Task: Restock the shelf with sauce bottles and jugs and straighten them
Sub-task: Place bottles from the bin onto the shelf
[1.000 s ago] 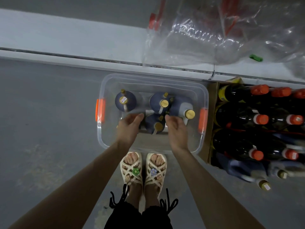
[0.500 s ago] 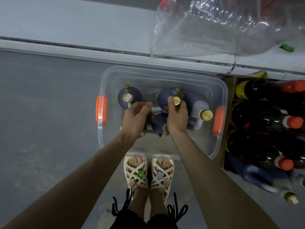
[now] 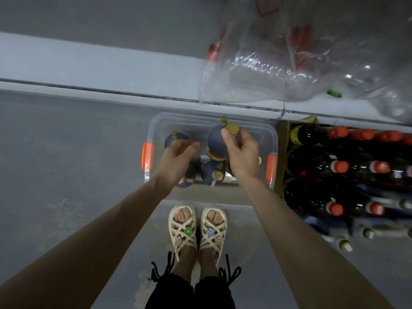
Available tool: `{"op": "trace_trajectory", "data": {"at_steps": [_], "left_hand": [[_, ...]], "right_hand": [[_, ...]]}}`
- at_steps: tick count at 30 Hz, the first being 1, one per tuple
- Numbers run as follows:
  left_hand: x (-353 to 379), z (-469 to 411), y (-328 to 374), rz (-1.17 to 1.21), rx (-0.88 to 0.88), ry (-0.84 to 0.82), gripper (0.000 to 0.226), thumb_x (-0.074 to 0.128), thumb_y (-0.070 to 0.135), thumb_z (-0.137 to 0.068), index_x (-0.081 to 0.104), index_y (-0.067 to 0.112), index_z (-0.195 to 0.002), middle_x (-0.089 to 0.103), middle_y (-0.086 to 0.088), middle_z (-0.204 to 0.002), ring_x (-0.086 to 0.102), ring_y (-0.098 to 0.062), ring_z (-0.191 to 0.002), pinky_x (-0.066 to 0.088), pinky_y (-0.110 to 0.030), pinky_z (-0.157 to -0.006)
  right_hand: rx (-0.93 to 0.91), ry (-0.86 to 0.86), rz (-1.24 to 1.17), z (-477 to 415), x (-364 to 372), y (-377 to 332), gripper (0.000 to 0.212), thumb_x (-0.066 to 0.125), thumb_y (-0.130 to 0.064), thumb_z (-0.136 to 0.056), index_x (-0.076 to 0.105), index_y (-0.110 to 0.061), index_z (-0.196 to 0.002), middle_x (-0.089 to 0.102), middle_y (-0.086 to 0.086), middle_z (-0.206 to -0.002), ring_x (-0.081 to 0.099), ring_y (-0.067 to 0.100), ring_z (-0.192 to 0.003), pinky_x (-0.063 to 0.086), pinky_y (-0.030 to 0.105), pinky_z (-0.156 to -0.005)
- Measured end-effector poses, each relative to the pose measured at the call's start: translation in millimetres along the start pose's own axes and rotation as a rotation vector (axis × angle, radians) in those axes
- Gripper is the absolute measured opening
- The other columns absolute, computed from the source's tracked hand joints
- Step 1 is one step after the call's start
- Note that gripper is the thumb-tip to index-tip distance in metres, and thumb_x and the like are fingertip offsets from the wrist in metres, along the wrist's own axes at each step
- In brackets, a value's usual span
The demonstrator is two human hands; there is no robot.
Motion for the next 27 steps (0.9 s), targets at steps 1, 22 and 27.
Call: {"op": "trace_trajectory", "data": {"at_steps": [1, 22, 27], "left_hand": [[-1.2, 10.5, 10.1, 0.007, 0.006, -0.011, 0.031, 0.054, 0.03, -0.096, 0.06, 0.012, -0.121, 0.063, -0.005, -0.11, 0.06, -0.02, -0.106, 0.05, -0.042, -0.094], [21.5, 421.9, 484.9, -0.209, 0.786, -0.501, 0.123, 0.093, 0.03, -0.04, 0.029, 0.025, -0.146, 0.052, 0.009, -0.136, 0.055, -0.002, -0.119, 0.049, -0.021, -0.093], [40.3, 530.3, 582.7, -0.225, 1.009, -0.519, 0.105, 0.093, 0.037, -0.036, 0.043, 0.04, -0.128, 0.062, 0.016, -0.123, 0.059, 0.001, -0.111, 0.051, -0.026, -0.092]], "right_hand": [[-0.025, 0.001, -0.012, 8.1, -7.3, -18.0, 0.01, 0.061, -0.029, -0.093, 0.065, -0.023, -0.101, 0.064, -0.018, -0.088, 0.059, -0.007, -0.087, 0.046, 0.012, -0.078], [-0.622, 0.053, 0.036, 332.6, -307.4, -582.1, 0.015, 0.075, -0.019, -0.082, 0.067, -0.017, -0.069, 0.047, -0.001, -0.047, 0.043, 0.013, -0.05, 0.04, 0.035, -0.056], [-0.829, 0.123, 0.048, 421.4, -381.9, -679.1, 0.017, 0.073, -0.017, -0.084, 0.067, -0.008, -0.071, 0.051, -0.007, -0.049, 0.045, 0.008, -0.051, 0.043, 0.03, -0.053]]}}
Point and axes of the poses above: each hand's wrist, its own z-axis away from the middle knuckle, its own x-axis out of the palm, y = z × x, the point moved 6 cm from there along -z, towards the middle knuckle
